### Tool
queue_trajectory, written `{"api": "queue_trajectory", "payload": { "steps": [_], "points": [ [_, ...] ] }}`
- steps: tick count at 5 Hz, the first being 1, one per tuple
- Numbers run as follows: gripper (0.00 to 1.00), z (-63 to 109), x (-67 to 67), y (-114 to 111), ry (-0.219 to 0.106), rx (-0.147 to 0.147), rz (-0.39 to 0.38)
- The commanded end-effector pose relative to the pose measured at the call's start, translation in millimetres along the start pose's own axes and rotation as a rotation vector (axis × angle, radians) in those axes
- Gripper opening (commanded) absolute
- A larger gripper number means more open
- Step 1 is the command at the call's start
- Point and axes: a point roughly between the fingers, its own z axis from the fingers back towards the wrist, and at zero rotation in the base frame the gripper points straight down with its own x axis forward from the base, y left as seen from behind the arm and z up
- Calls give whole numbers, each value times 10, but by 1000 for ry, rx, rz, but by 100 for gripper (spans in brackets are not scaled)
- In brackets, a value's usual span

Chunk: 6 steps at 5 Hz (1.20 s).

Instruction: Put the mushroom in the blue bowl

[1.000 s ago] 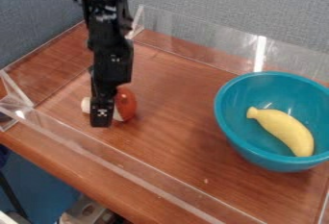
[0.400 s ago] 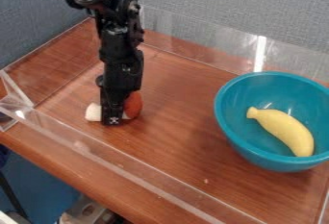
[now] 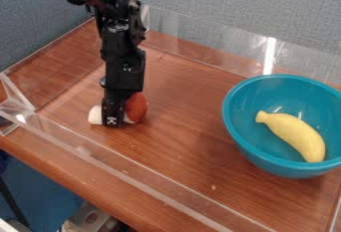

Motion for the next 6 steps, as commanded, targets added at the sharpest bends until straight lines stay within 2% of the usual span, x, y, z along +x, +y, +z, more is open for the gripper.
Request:
{"api": "queue_trajectory", "payload": {
  "steps": [1,4,6],
  "points": [
    [0,43,-53,168,-3,21,-2],
    [0,-18,-93,79,6,15,-18],
    [0,78,137,-74,12,16,-58]
  ]
}}
